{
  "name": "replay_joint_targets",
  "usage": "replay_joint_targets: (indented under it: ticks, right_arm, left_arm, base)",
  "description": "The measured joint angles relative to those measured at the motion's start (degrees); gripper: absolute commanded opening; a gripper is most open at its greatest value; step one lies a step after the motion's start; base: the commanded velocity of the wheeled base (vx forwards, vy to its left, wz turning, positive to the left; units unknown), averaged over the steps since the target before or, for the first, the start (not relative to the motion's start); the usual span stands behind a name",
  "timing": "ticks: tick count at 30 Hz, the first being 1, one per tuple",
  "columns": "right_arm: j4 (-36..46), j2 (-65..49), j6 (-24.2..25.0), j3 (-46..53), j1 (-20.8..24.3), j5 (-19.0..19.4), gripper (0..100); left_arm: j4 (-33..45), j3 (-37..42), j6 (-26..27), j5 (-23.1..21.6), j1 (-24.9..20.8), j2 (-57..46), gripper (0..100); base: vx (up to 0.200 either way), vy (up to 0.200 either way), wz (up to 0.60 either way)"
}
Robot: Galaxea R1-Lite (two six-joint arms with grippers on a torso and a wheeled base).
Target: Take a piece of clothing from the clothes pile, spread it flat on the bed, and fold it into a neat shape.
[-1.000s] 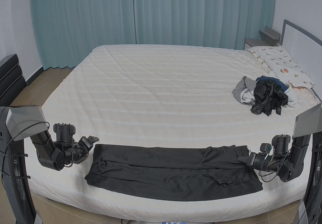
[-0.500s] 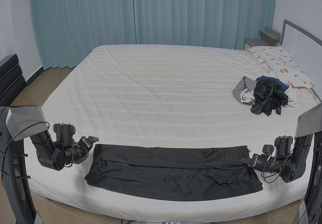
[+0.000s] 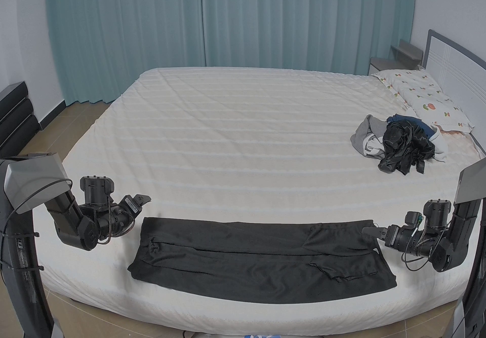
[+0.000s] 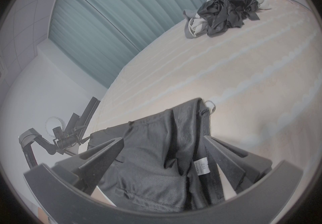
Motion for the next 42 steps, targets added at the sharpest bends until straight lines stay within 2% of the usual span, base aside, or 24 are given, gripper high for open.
replay_joint_targets:
  ticks: [11, 12, 22, 36, 37, 42]
  right_arm:
    - [0.7, 0.7, 0.2, -2.5, -2.7, 0.1, 100]
    - [0.6, 1.0, 0.4, -2.8, -2.8, 0.1, 100]
    - [0.1, 2.0, 6.5, -4.8, -2.4, 0.0, 100]
    - [0.8, 4.9, 6.9, -8.1, -0.8, -0.4, 100]
    - [0.8, 5.3, 6.9, -8.3, -0.7, -0.5, 0]
    - [0.9, 7.0, 6.9, -9.6, -0.1, -0.6, 0]
  left_arm:
    - [-0.1, -0.5, 2.1, -0.1, -2.3, 2.0, 100]
    - [-0.2, -0.5, 2.3, 0.0, -2.3, 2.2, 0]
    - [-0.5, -0.7, 2.5, 1.5, -1.5, 3.2, 0]
    - [-0.6, -1.3, 2.0, 2.0, 0.0, 3.8, 0]
    - [-0.6, -1.3, 2.0, 2.0, 0.0, 3.8, 0]
    - [-0.6, -1.4, 2.0, 2.0, 0.0, 4.0, 0]
  base:
    - [0.0, 0.0, 0.0]
    - [0.0, 0.0, 0.0]
    - [0.0, 0.0, 0.0]
    - [0.0, 0.0, 0.0]
    - [0.0, 0.0, 0.0]
    - [0.0, 0.0, 0.0]
